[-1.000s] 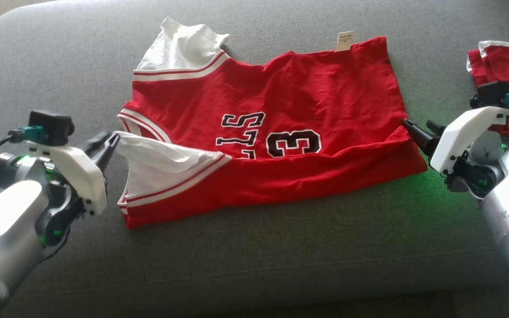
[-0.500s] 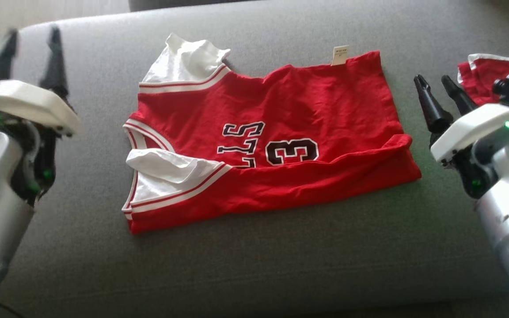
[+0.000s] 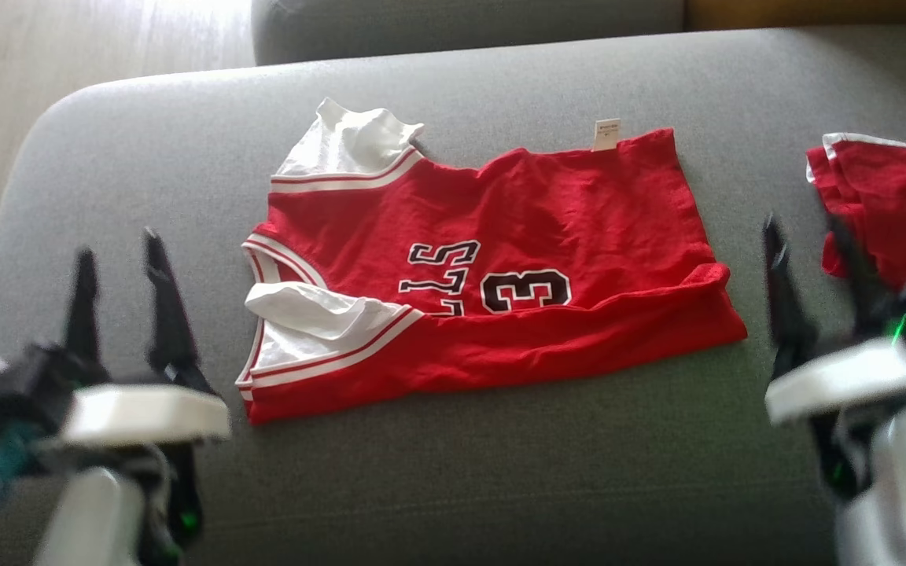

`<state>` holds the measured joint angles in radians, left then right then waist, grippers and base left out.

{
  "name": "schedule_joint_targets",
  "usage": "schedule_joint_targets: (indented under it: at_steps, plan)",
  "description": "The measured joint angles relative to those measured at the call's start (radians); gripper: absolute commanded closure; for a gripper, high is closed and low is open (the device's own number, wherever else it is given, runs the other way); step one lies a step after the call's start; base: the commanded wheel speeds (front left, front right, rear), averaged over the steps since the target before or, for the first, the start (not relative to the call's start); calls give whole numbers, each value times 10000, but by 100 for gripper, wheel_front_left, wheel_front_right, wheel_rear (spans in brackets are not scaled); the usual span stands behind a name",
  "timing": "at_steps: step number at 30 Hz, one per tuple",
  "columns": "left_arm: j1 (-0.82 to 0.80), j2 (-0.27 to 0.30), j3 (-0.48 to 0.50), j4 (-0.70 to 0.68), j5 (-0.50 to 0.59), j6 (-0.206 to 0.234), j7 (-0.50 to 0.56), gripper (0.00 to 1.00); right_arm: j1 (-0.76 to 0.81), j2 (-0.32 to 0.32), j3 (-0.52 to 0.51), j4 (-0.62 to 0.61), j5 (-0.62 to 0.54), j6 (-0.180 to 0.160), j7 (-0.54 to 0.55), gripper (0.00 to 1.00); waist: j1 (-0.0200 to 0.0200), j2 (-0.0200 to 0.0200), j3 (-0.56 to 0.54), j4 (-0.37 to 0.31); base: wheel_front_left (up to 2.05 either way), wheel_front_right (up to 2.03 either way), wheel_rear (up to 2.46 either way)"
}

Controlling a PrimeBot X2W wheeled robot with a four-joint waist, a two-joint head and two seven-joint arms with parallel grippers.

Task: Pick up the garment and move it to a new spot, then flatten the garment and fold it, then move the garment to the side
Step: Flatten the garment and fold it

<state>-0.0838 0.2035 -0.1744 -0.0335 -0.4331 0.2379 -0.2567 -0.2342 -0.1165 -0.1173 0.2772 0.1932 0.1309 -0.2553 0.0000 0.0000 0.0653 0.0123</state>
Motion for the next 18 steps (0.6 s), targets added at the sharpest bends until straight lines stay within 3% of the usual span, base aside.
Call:
schedule_joint_targets:
  at_steps: [3,7,11,18]
  plan:
    - [722,-686,357,-59,746,-485,0,0,1185,472,-251,-792,-640,0,0,0,0,0,-100,61,0,0,0]
    - [1153,-1321,1057,-259,1327,-947,0,0,1868,569,-280,-1181,-984,2,0,0,0,0,-165,81,0,0,0]
    - [1377,-1465,1191,127,1741,-1430,0,0,2071,662,-290,-1208,-976,0,0,0,0,0,-160,12,0,0,0]
    - [1410,-1505,1068,1202,1937,-1709,0,0,2035,669,-251,-1225,-568,0,0,0,0,0,-65,-169,0,0,0]
